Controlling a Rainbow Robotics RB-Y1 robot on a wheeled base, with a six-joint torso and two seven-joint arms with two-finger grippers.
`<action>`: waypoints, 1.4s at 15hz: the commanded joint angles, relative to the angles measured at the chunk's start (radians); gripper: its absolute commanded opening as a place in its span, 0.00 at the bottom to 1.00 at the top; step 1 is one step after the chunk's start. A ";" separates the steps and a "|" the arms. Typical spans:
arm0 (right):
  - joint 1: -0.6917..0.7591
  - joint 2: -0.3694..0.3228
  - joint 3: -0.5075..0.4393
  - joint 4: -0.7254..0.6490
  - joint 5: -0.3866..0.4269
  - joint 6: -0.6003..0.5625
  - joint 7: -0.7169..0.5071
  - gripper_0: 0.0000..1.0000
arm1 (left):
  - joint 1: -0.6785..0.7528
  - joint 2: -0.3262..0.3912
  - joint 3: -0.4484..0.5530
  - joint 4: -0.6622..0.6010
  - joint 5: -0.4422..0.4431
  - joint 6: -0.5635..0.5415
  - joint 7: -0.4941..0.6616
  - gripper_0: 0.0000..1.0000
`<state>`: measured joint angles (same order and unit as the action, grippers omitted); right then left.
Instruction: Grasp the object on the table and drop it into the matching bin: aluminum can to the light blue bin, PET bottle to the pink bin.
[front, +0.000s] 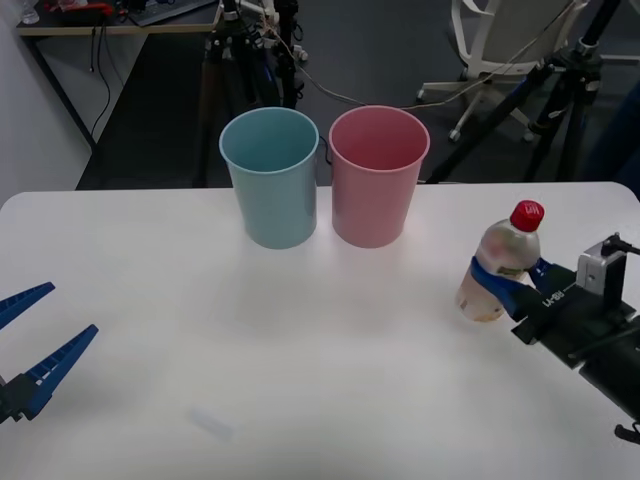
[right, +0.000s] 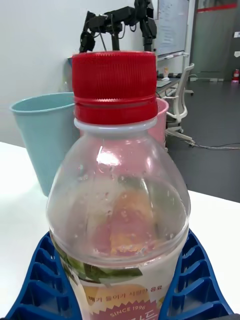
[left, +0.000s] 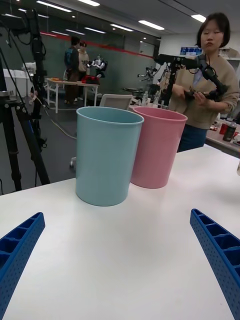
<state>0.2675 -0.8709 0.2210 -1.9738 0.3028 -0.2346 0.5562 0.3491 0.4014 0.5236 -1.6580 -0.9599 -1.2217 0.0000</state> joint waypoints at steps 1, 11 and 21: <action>0.024 -0.057 -0.019 -0.060 -0.033 0.004 -0.009 0.00 | 0.000 0.000 0.000 0.000 0.000 0.000 0.000 1.00; -0.103 -0.321 -0.106 -0.267 -0.333 0.201 -0.047 0.00 | 0.000 0.000 0.000 0.000 0.000 0.000 0.000 1.00; -0.820 -0.316 0.327 -0.020 -0.576 0.371 -0.056 0.00 | 0.000 0.000 0.000 0.000 0.000 0.000 0.000 1.00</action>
<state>-0.5060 -1.2066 0.5125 -2.0288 -0.2720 0.1357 0.5003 0.3490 0.4014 0.5236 -1.6581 -0.9599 -1.2217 0.0000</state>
